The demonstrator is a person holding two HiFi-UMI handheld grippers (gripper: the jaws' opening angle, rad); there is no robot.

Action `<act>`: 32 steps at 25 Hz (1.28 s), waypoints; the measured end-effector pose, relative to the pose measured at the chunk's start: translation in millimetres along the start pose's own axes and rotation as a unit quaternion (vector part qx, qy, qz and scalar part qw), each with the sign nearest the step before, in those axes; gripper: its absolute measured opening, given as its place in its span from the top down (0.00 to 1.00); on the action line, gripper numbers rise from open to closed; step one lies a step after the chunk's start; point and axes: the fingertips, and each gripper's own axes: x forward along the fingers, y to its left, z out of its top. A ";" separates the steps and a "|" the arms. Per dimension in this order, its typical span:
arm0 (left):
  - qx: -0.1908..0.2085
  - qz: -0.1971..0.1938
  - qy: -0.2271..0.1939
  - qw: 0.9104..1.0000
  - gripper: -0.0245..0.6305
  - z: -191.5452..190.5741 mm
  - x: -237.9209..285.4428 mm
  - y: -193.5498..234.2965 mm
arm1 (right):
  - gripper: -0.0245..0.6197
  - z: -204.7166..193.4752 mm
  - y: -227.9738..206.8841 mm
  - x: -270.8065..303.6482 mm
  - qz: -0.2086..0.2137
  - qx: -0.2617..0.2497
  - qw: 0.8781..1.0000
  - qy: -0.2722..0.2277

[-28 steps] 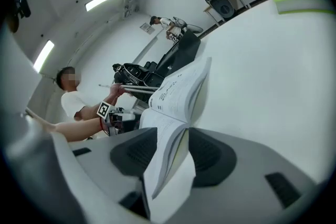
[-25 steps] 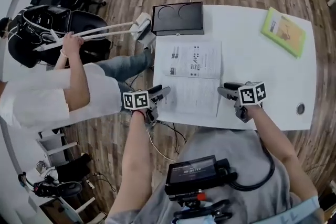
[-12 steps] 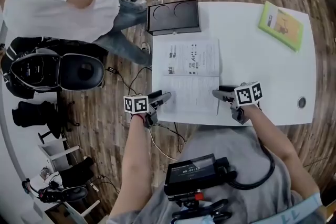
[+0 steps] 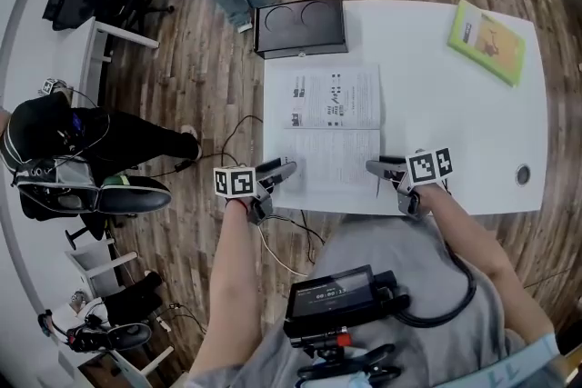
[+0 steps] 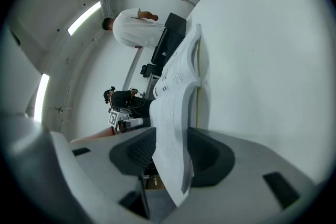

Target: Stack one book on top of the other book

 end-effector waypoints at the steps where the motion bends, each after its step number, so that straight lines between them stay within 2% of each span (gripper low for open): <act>1: -0.007 -0.004 -0.004 1.000 0.58 -0.6 -0.3 0.1 | 0.68 0.3 -0.5 -0.1 0.002 0.002 1.000 0.000; 5: -0.029 -0.009 -0.021 0.999 0.58 0.5 -2.3 3.3 | 0.69 0.6 0.6 1.6 0.016 0.006 1.000 0.008; 9: -0.042 0.004 -0.039 0.998 0.59 2.0 -4.4 8.0 | 0.71 0.4 1.0 0.7 0.021 0.008 1.000 0.011; 11: -0.053 0.012 -0.047 0.997 0.63 2.2 -5.8 12.0 | 0.75 0.4 -1.0 0.0 0.019 0.010 1.000 0.012; 16: -0.072 0.021 -0.063 0.995 0.81 6.8 -13.4 17.3 | 0.85 4.4 -2.8 -2.7 0.022 0.015 1.000 0.006; 21: -0.076 0.014 -0.070 0.995 0.82 11.7 -15.3 12.9 | 0.86 9.0 2.1 -6.5 0.041 0.031 0.999 -0.001; 25: -0.088 -0.019 -0.099 0.991 0.82 23.7 -23.6 1.1 | 0.86 17.0 11.8 -12.4 0.069 0.053 0.996 -0.023; 28: -0.128 -0.089 -0.145 0.977 0.82 41.7 -32.2 -22.4 | 0.86 28.0 21.3 -17.2 0.094 0.071 0.992 -0.044; 30: -0.135 -0.103 -0.162 0.972 0.82 51.7 -37.5 -27.9 | 0.86 35.9 26.7 -20.4 0.105 0.081 0.990 -0.056; 32: -0.127 -0.104 -0.168 0.972 0.82 59.9 -39.8 -31.2 | 0.86 42.5 28.9 -23.3 0.105 0.086 0.989 -0.063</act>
